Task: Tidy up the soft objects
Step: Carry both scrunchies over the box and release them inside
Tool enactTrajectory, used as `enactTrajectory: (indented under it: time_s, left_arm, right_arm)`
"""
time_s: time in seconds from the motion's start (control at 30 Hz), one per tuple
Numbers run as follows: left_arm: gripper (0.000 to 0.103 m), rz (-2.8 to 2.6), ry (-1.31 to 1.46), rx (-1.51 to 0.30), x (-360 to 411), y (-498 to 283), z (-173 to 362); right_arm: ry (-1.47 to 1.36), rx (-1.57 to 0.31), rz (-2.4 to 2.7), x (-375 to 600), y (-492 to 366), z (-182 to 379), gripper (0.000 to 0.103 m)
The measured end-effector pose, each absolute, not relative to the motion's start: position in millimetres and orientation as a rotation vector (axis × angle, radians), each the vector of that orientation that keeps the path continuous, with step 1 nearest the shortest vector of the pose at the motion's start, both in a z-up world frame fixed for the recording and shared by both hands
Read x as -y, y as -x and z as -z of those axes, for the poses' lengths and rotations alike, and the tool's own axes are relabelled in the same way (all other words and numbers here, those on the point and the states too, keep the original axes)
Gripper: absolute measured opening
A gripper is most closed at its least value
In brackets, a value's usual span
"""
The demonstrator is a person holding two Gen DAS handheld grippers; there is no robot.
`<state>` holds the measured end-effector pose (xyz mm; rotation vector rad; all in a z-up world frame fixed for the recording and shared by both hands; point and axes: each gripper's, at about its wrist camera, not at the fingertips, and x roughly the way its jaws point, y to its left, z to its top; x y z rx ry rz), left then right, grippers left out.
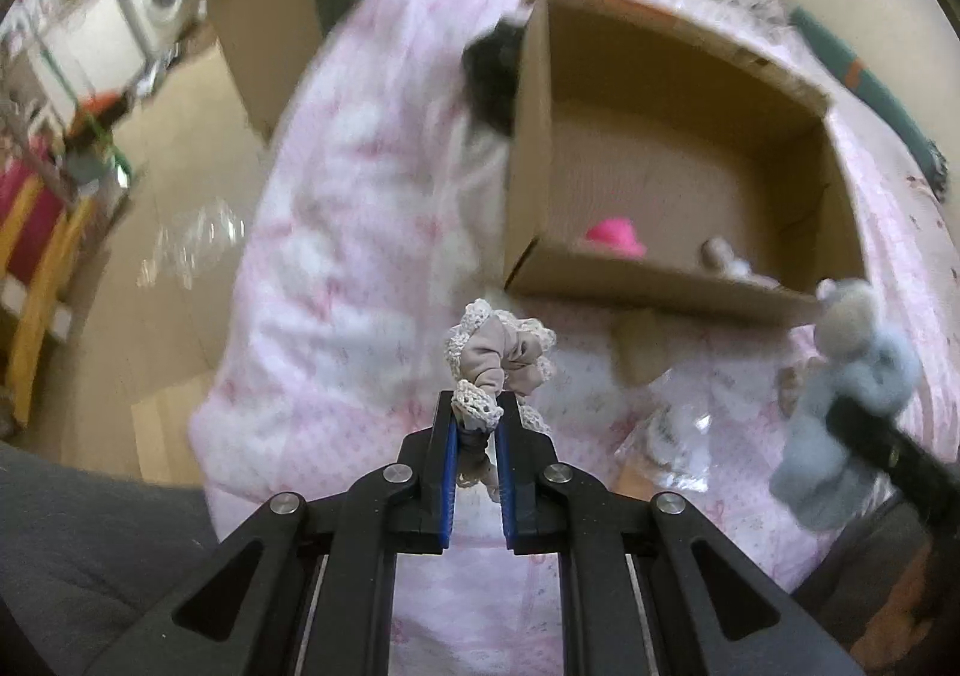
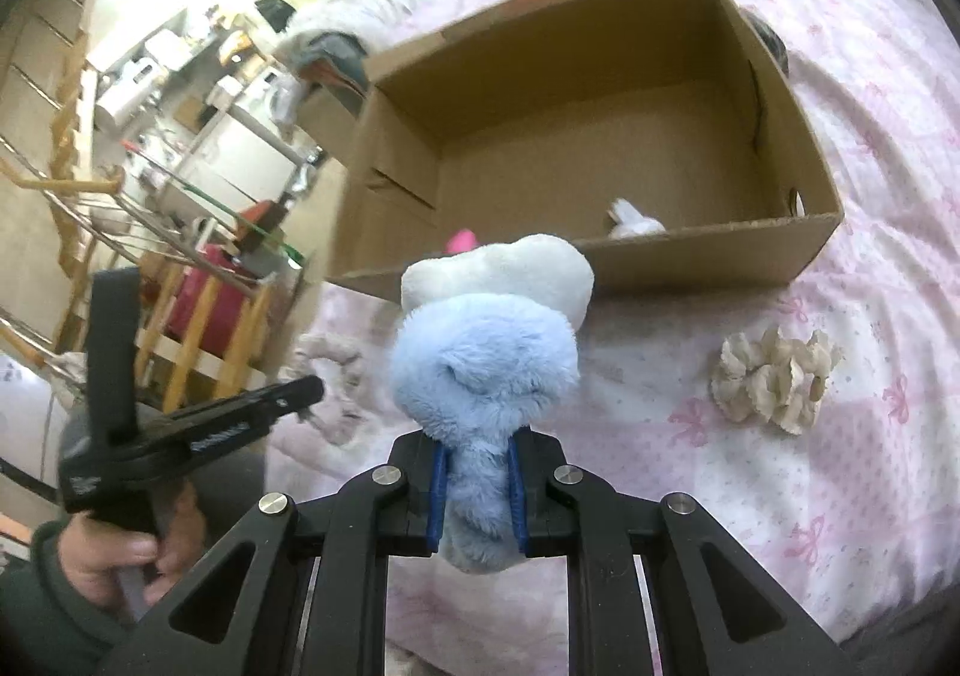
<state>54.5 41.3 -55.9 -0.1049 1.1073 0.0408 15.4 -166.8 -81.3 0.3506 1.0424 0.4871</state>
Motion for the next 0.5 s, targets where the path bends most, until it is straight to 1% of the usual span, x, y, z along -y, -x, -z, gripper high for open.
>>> enactTrajectory:
  time_s: [0.1, 0.23, 0.5]
  left_arm:
    - [0.011, -0.005, 0.061, -1.001, -32, -48, 28]
    - [0.011, 0.007, 0.039, -0.911, -26, -50, 1]
    - [0.011, 0.054, -0.049, -0.875, -4, -84, -18]
  right_arm:
    - [-0.366, -0.997, -0.508, 177, -15, 63, 0.019]
    - [-0.344, -0.938, -0.526, 190, -22, 38, 0.019]
    - [-0.28, -0.862, -0.516, 205, -38, 18, 0.019]
